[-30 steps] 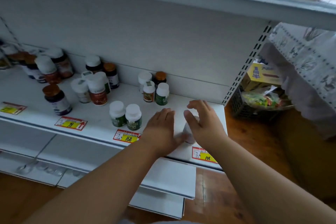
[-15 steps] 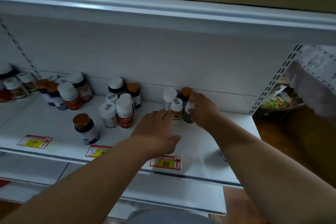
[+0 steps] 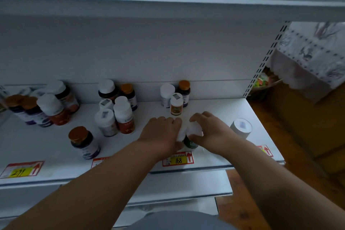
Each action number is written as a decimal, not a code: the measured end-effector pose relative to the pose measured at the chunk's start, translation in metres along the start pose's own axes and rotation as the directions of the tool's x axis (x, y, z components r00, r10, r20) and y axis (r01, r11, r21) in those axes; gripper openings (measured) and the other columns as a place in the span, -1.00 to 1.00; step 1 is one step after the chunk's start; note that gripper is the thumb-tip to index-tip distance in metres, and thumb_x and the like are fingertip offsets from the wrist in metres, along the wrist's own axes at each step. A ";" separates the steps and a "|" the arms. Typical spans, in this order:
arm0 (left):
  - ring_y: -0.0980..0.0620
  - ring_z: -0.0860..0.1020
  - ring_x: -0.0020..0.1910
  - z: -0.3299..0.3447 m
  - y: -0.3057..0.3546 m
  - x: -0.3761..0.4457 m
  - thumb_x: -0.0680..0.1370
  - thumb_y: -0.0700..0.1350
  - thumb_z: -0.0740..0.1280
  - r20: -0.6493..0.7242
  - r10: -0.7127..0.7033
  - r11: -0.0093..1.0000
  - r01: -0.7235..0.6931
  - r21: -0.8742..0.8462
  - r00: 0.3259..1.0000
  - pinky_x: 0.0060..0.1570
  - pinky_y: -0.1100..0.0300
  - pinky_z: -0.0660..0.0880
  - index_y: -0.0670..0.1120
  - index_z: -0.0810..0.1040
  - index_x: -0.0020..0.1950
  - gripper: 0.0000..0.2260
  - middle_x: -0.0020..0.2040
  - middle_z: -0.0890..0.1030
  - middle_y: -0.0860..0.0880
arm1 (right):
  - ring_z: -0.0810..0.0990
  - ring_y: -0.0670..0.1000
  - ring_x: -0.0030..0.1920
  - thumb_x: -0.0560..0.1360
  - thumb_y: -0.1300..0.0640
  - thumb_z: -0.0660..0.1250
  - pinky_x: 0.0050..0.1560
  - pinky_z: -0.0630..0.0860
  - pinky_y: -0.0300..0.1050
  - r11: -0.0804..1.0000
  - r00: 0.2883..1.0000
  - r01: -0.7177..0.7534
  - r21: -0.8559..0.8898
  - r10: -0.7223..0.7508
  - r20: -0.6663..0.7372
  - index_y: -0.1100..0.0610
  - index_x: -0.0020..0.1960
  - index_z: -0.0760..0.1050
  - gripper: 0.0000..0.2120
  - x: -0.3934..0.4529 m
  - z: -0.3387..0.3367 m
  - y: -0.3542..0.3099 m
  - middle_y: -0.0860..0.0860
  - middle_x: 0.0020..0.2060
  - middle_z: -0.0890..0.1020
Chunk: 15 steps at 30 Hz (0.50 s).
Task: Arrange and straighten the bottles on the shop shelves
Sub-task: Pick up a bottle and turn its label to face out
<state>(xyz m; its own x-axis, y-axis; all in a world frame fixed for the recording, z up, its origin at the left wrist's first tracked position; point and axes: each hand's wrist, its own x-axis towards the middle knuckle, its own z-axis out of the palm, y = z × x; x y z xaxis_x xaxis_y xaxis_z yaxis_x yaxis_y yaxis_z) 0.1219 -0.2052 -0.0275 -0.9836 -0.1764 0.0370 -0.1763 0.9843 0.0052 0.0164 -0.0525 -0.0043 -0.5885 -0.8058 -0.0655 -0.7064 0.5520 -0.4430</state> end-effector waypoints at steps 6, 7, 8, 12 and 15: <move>-0.08 0.47 0.00 -0.002 0.002 -0.002 0.47 0.26 0.26 -0.028 -0.010 1.000 0.010 -0.010 1.000 -0.12 0.06 0.26 -0.01 0.32 0.28 -0.49 0.11 0.52 -0.05 | 0.50 0.02 0.05 0.41 -0.07 0.40 0.02 0.49 -0.11 1.000 1.000 0.014 -0.017 -0.014 0.019 -0.08 0.29 0.37 -0.52 0.001 -0.001 0.001 -0.05 0.08 0.46; -0.08 0.47 0.02 -0.003 0.002 -0.002 0.47 0.27 0.26 -0.023 -0.011 1.000 0.010 -0.017 1.000 -0.09 0.06 0.27 -0.01 0.31 0.30 -0.47 0.13 0.51 -0.05 | 0.50 0.00 0.06 0.40 -0.12 0.39 0.03 0.49 -0.12 1.000 1.000 0.017 -0.018 -0.016 0.022 -0.09 0.30 0.36 -0.50 0.002 0.000 0.001 -0.07 0.09 0.46; -0.08 0.46 0.05 -0.004 0.002 -0.002 0.46 0.28 0.26 -0.018 -0.010 0.999 0.010 -0.032 1.000 -0.06 0.05 0.29 -0.01 0.30 0.32 -0.45 0.16 0.51 -0.05 | 0.50 -0.03 0.06 0.39 -0.19 0.37 0.04 0.49 -0.14 1.000 1.000 0.013 -0.003 -0.013 0.017 -0.11 0.31 0.35 -0.47 0.003 0.000 0.002 -0.10 0.09 0.45; -0.07 0.44 0.09 -0.008 -0.003 -0.006 0.43 0.39 0.16 -0.101 -0.036 0.992 0.023 -0.127 0.994 0.05 0.05 0.32 -0.02 0.21 0.42 -0.29 0.20 0.48 -0.03 | 0.52 -0.08 0.04 0.49 -0.25 0.17 -0.09 0.41 -0.25 0.995 0.989 0.064 0.074 -0.053 -0.140 -0.09 0.28 0.41 -0.57 0.029 -0.010 -0.003 -0.14 0.10 0.46; -0.08 0.43 0.15 -0.014 -0.012 -0.007 0.44 0.43 0.06 -0.155 -0.091 0.980 0.061 -0.190 0.984 0.14 0.03 0.32 -0.01 0.21 0.45 -0.27 0.23 0.48 -0.04 | 0.54 0.07 0.09 0.57 -0.03 0.19 0.01 0.43 -0.14 0.993 0.979 0.120 -0.020 -0.122 -0.162 0.03 0.31 0.41 -0.67 0.072 -0.019 -0.012 0.04 0.20 0.46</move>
<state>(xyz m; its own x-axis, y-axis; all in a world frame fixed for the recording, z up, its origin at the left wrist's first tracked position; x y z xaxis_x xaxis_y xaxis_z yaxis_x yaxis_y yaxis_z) 0.1314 -0.2153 -0.0138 -0.9457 -0.2628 0.1913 -0.2253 0.9541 0.1971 -0.0251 -0.1131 0.0137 -0.5540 -0.8215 0.1348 -0.7796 0.4553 -0.4300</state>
